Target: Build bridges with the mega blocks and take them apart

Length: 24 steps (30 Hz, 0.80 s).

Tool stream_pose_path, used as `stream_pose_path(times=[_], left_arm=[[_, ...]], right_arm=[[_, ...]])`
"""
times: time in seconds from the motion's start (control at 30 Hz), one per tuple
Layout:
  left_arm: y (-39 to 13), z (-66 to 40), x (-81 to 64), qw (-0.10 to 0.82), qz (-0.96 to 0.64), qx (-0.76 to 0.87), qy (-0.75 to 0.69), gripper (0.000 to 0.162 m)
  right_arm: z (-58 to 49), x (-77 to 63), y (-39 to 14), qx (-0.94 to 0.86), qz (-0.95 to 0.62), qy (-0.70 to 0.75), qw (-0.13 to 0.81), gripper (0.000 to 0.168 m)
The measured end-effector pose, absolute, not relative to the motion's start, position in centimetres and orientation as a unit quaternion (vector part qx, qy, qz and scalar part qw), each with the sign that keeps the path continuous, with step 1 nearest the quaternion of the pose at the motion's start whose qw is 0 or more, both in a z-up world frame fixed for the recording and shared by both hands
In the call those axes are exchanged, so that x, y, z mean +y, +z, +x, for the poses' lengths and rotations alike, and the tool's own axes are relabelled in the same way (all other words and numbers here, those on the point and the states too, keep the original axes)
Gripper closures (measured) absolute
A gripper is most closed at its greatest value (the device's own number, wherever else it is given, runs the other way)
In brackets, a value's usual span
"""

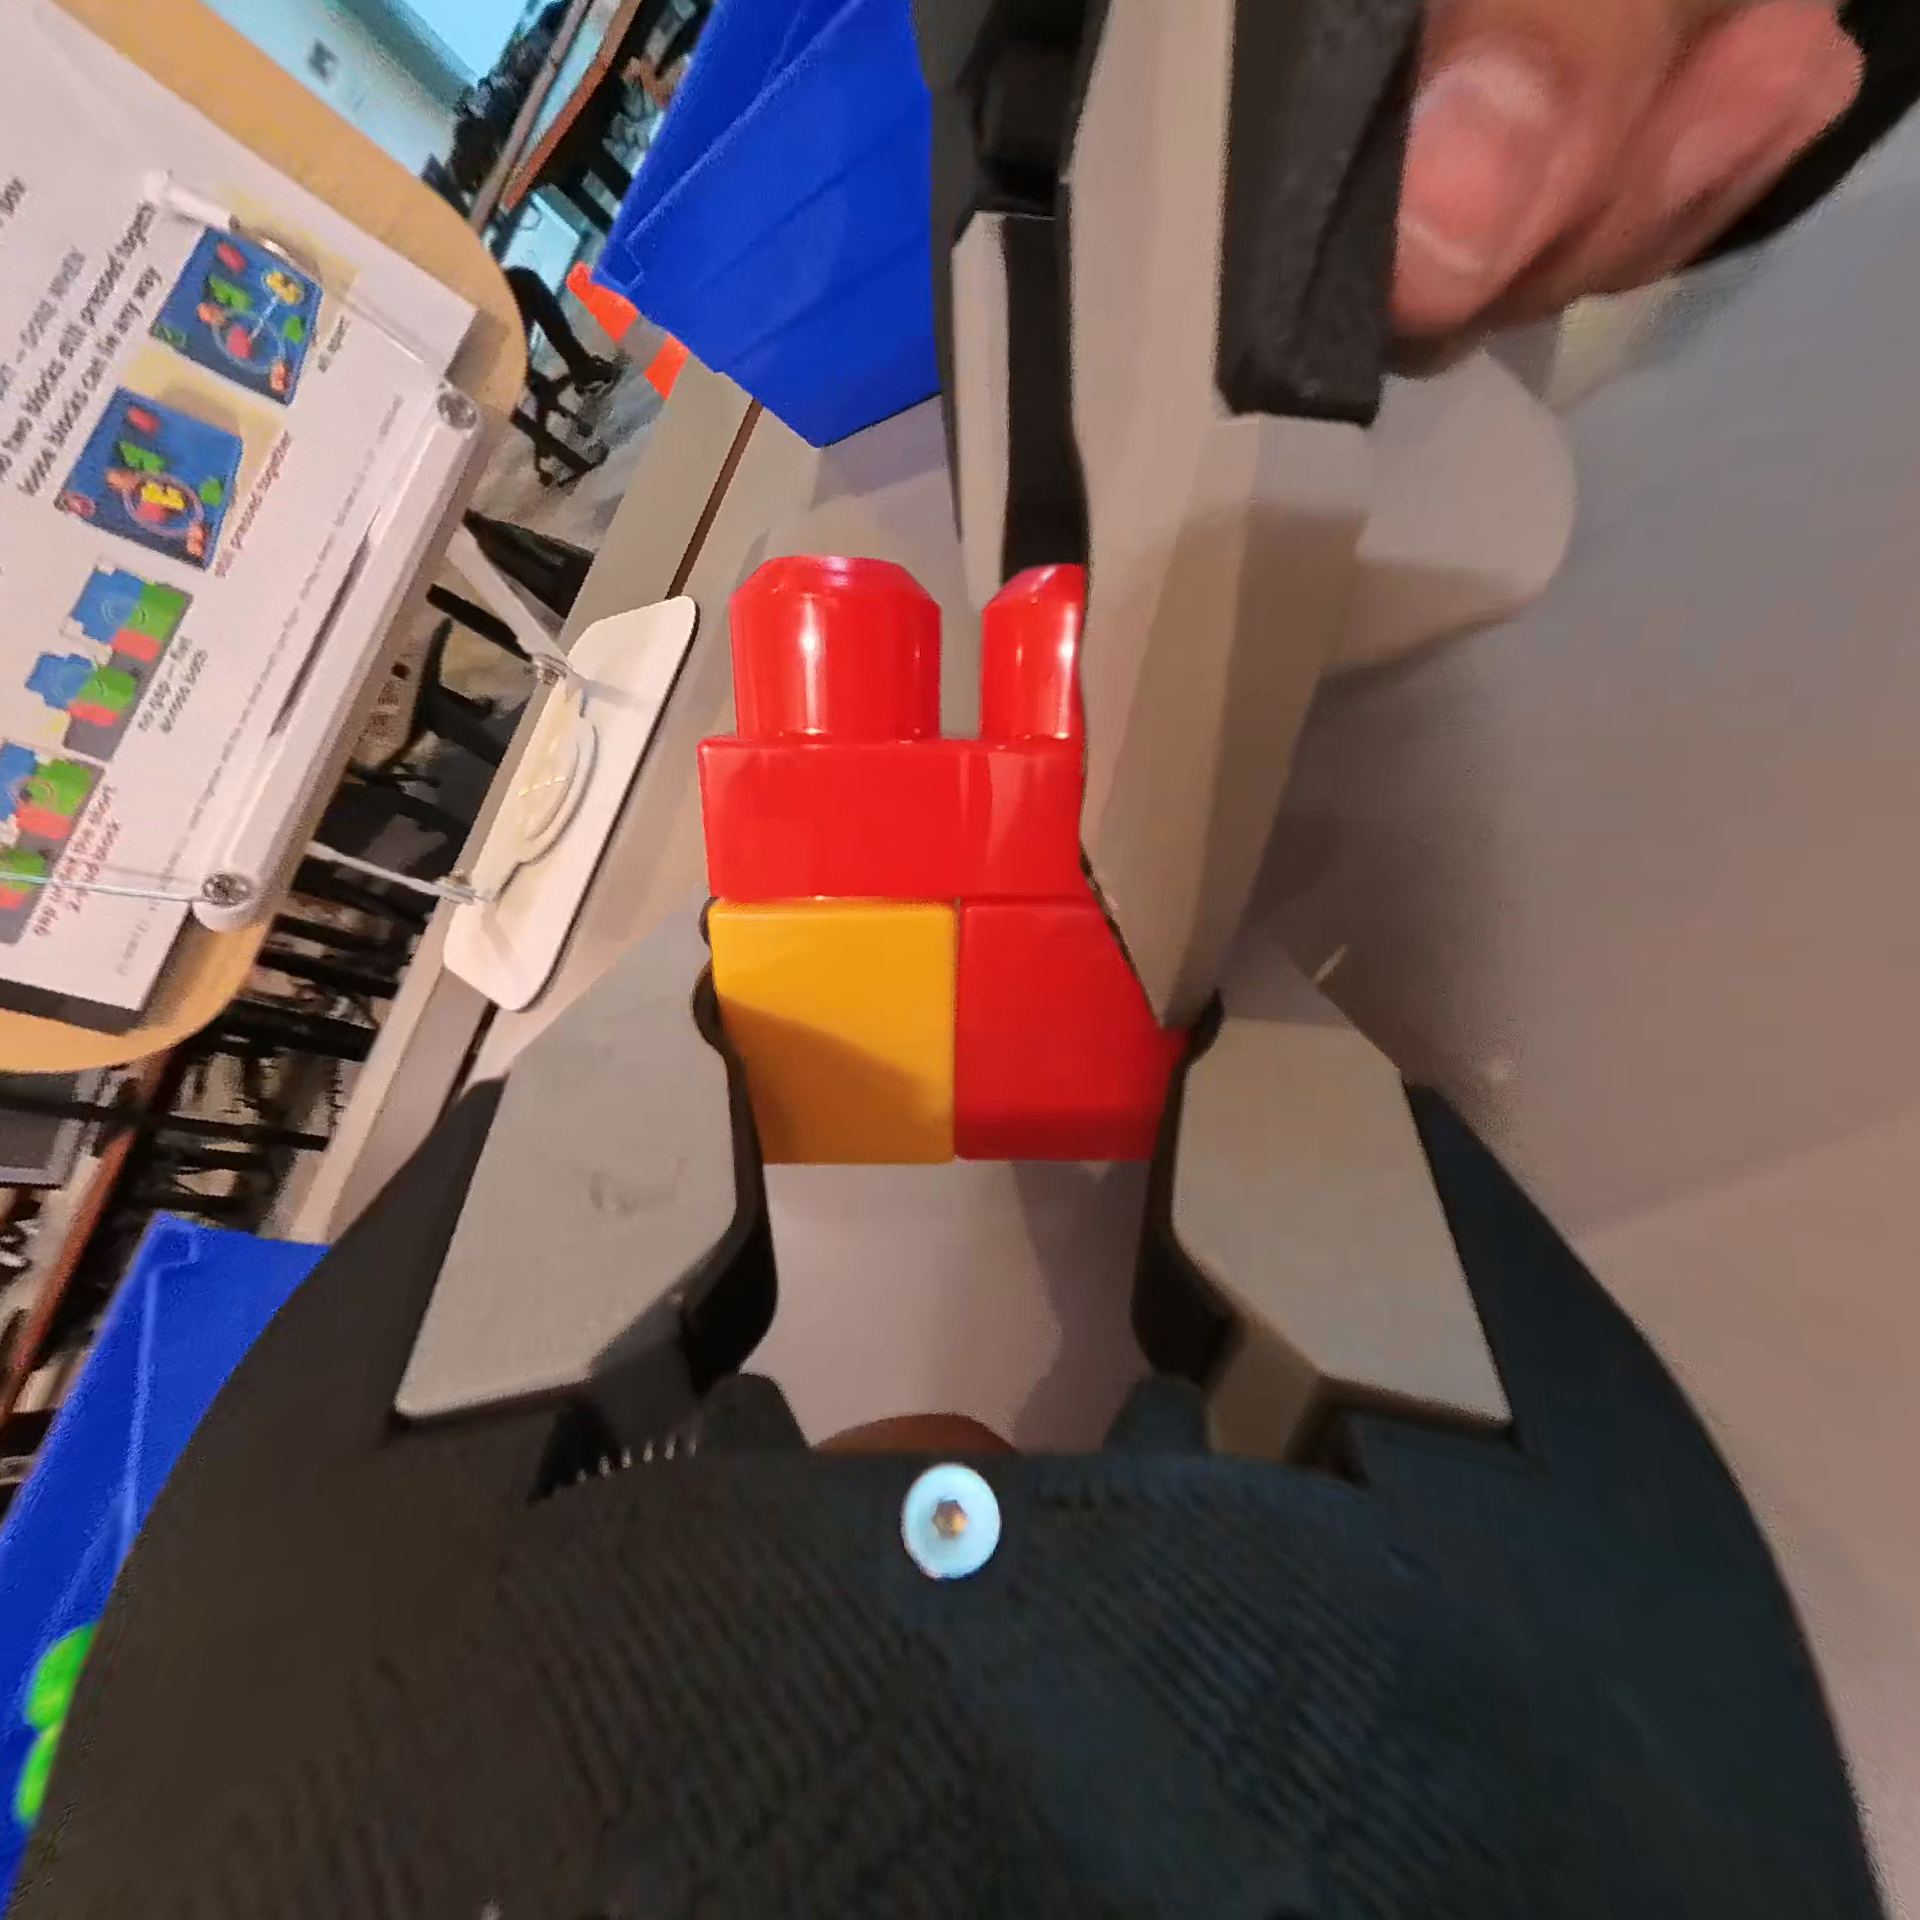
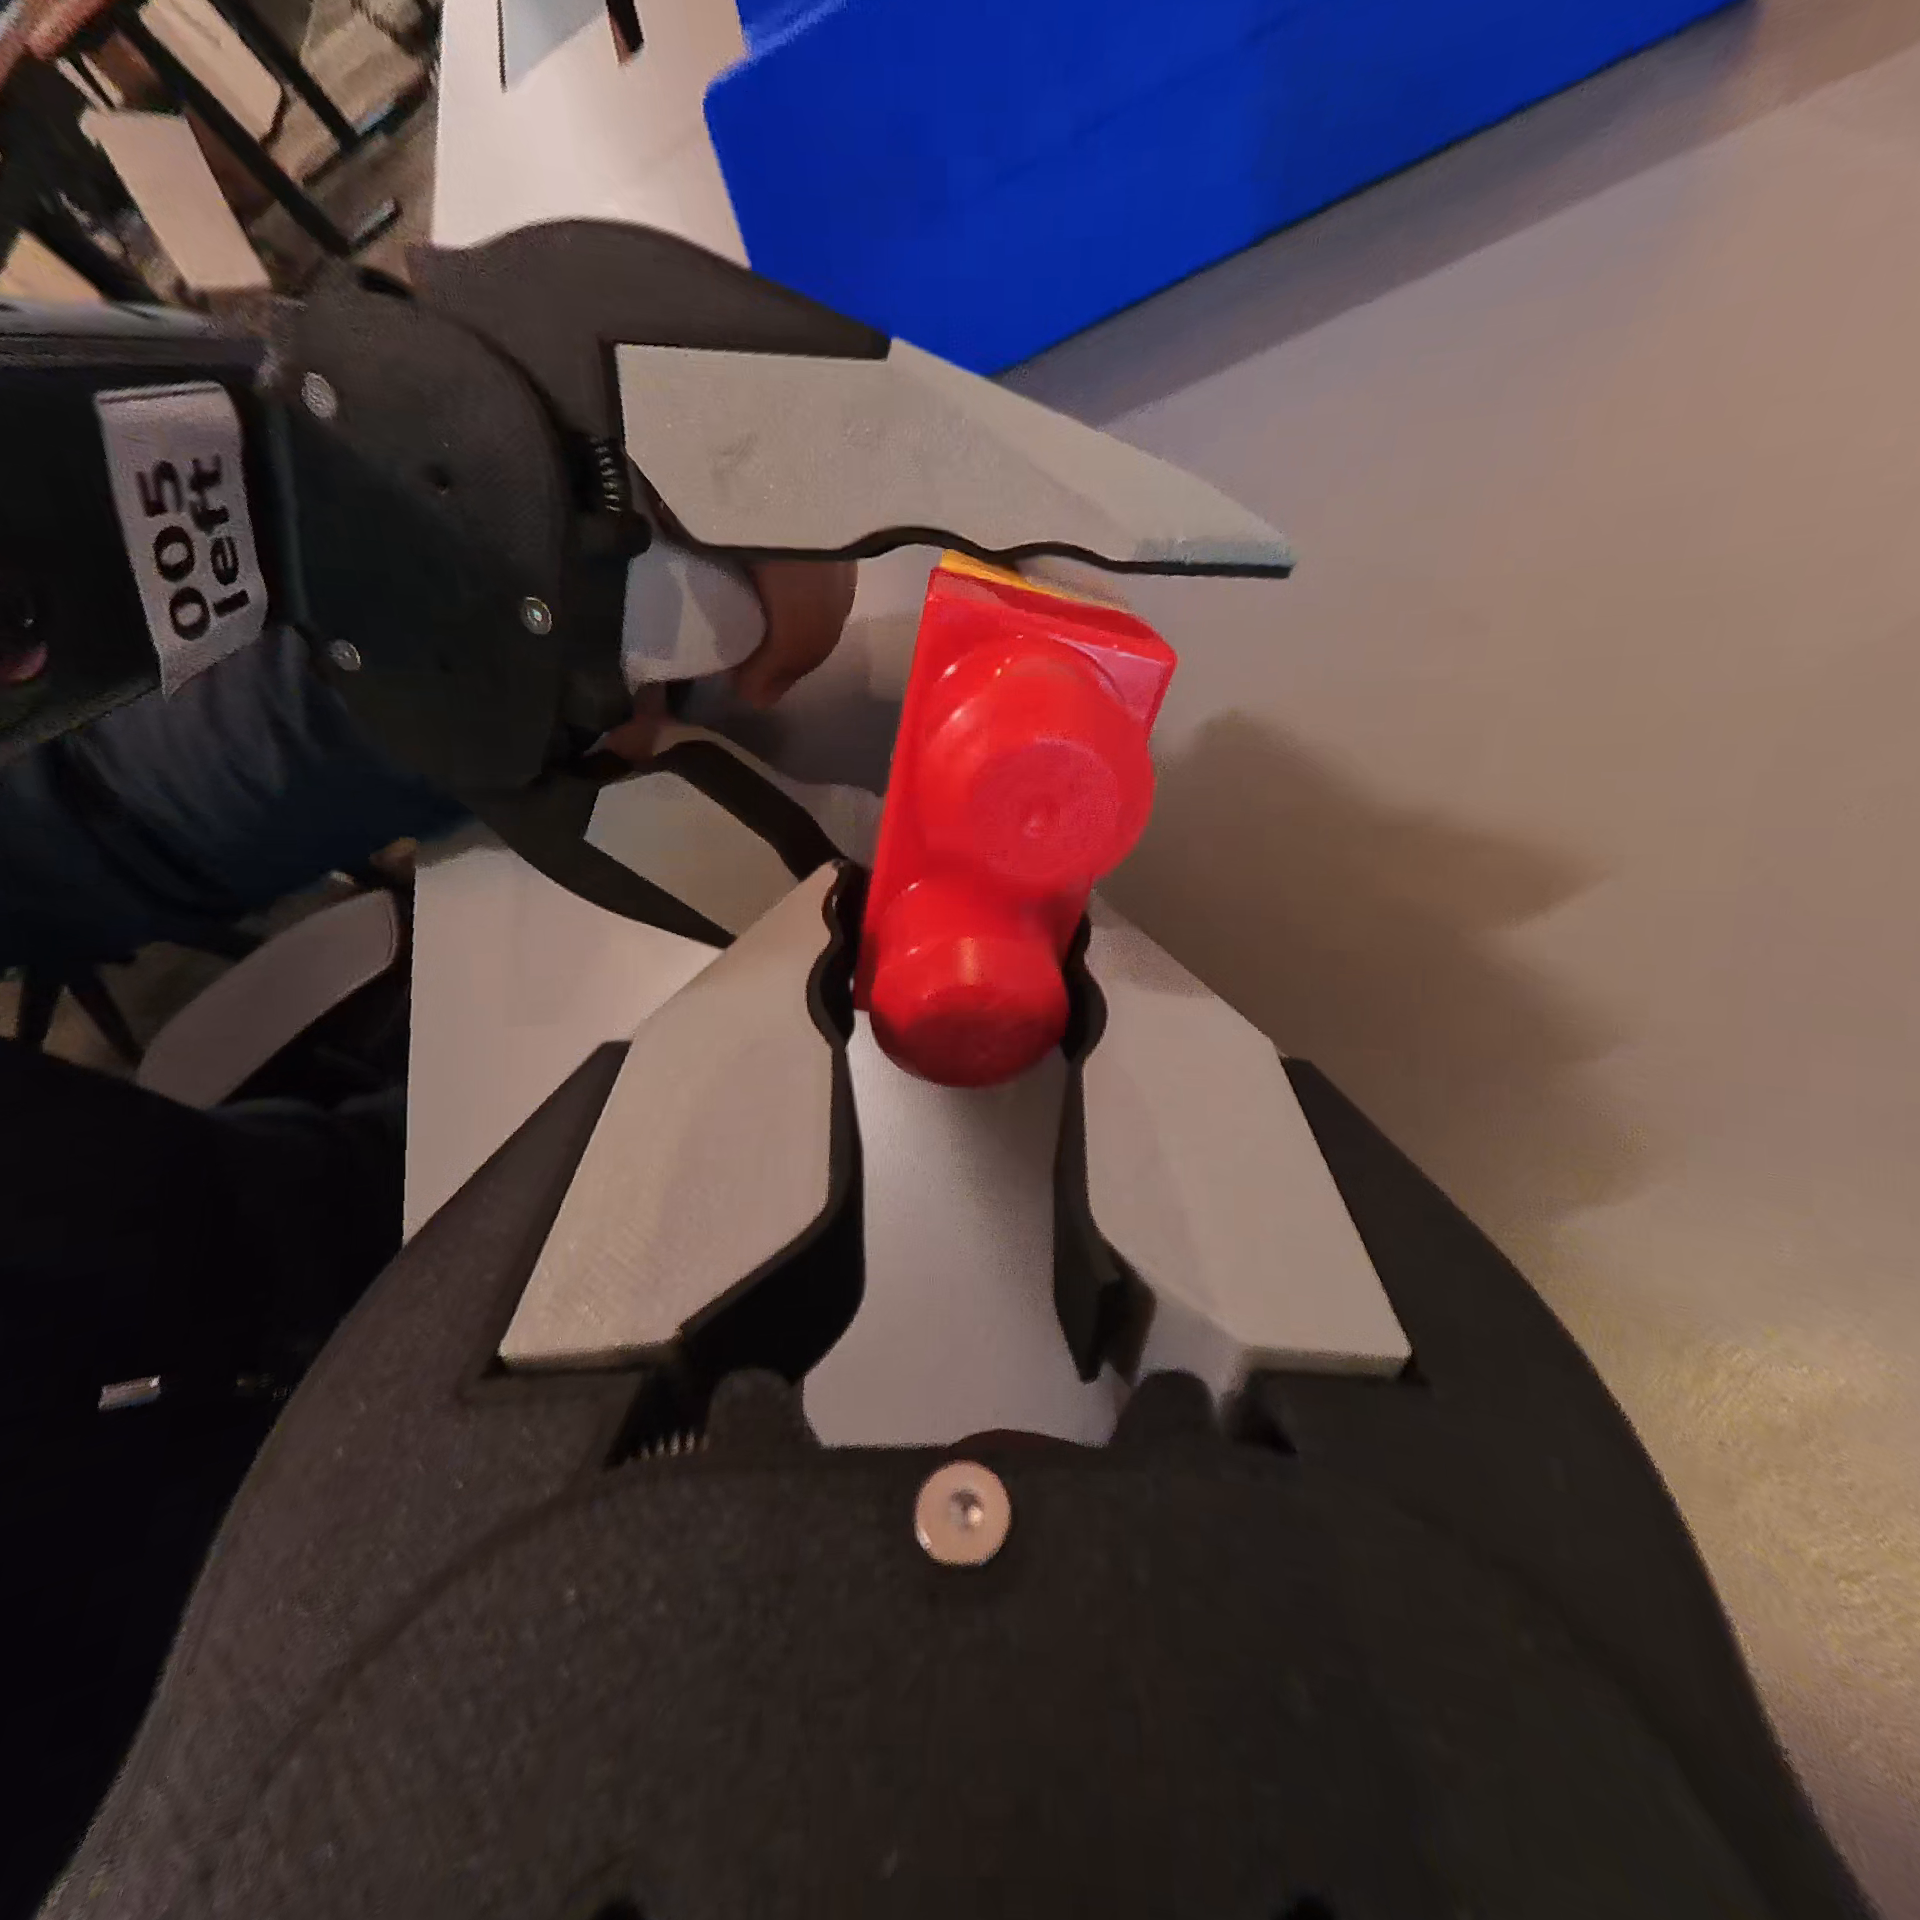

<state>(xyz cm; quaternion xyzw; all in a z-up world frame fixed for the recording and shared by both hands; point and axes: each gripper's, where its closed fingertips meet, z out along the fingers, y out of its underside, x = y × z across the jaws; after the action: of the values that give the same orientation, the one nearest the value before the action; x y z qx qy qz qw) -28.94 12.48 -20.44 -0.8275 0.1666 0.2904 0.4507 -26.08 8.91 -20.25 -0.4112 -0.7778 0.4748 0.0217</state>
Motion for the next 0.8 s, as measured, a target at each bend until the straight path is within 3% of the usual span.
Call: stream_pose_path(times=[0.8], left_arm=[[-21.8, -26.1, 12.8, 0.408, -0.804, 0.287, 0.324, 0.076]], right_arm=[[-22.8, 9.3, -22.6, -0.827, -0.388, 0.404, -0.053, 0.133]])
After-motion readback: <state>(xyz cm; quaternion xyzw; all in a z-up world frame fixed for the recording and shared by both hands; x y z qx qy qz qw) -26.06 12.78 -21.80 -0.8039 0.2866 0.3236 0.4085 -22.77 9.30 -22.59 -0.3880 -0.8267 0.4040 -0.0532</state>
